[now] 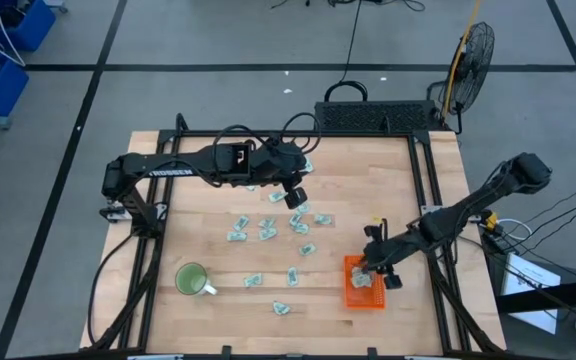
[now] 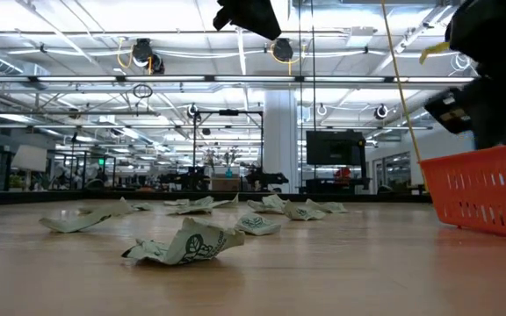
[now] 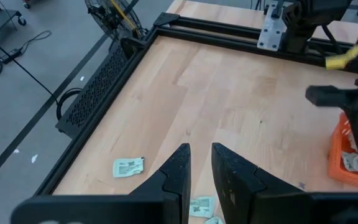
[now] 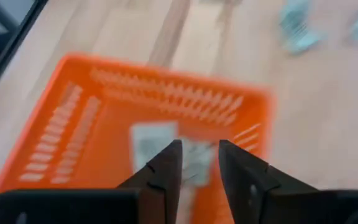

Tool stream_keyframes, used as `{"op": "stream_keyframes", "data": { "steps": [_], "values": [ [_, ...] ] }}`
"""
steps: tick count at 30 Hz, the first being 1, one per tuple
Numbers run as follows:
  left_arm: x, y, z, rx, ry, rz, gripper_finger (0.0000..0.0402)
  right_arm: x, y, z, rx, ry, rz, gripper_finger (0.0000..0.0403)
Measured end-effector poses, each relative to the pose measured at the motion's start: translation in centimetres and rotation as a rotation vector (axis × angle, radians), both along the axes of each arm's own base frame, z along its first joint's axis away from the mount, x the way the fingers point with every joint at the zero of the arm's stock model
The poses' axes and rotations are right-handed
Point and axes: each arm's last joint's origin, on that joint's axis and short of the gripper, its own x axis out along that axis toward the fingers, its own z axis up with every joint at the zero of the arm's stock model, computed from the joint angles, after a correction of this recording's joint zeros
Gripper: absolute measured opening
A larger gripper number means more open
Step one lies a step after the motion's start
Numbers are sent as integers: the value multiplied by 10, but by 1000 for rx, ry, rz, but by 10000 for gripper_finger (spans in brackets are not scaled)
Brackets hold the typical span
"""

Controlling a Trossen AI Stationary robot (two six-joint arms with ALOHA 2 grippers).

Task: Pick and place Stevia / Truvia into bins
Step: Put the stevia packet into the orange basket

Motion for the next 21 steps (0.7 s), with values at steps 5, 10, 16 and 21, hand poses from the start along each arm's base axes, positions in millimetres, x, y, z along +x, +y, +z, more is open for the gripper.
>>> {"op": "stream_keyframes", "data": {
  "steps": [5, 10, 16, 21],
  "values": [
    [0, 0, 0, 5, 1, -3, 72, 3, -22, 23, -219, -238, -111, 114],
    [-4, 0, 4, 17, 1, -13, 72, 24, -52, 38, -267, -410, -183, 127],
    [-15, -2, 15, 26, -11, -23, 72, 51, -84, 7, -198, -290, -135, 151],
    [-24, -4, 21, 25, 0, -27, 72, 70, -101, -30, -234, -192, -178, 175]
  ]
}}
